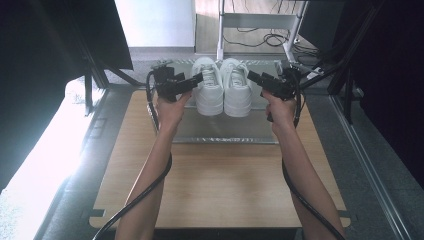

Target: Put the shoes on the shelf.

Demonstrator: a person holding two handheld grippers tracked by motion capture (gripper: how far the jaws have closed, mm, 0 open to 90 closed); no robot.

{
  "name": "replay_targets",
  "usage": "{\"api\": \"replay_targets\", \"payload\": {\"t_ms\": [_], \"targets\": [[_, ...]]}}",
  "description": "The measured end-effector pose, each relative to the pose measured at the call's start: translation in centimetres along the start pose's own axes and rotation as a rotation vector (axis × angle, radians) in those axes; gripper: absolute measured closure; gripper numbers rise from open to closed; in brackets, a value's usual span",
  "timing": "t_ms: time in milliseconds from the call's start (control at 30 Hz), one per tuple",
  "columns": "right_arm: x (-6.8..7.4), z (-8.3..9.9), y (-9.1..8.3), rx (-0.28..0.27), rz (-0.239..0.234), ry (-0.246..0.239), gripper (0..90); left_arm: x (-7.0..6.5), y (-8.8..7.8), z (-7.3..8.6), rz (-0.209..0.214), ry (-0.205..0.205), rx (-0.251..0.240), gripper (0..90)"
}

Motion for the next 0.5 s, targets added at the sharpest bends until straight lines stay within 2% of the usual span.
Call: {"api": "replay_targets", "payload": {"t_ms": [133, 300, 500], "targets": [[0.0, 0.8, -1.6, 0.024, 0.009, -0.064, 25.5, -0.2, -1.3, 0.8, 0.003, 0.041, 0.028, 21.1], [-0.2, 2.7, -2.9, 0.071, 0.000, -0.107, 22.5, -0.5, -2.3, 2.5, -0.014, 0.093, 0.076, 18.4], [-0.7, 5.1, -3.5, 0.130, 0.000, -0.133, 20.6, -0.1, -3.0, 4.7, -0.034, 0.123, 0.116, 15.6]]}}
Point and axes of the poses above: each handheld gripper's, and its own axes: y roughly forward along the jaws, z roughly out of its underside, x roughly to its left, the point moved 8 cm from there along y, roughly forward along the jaws, and after that the axes turned 13 degrees about x, right-handed, at the moved point
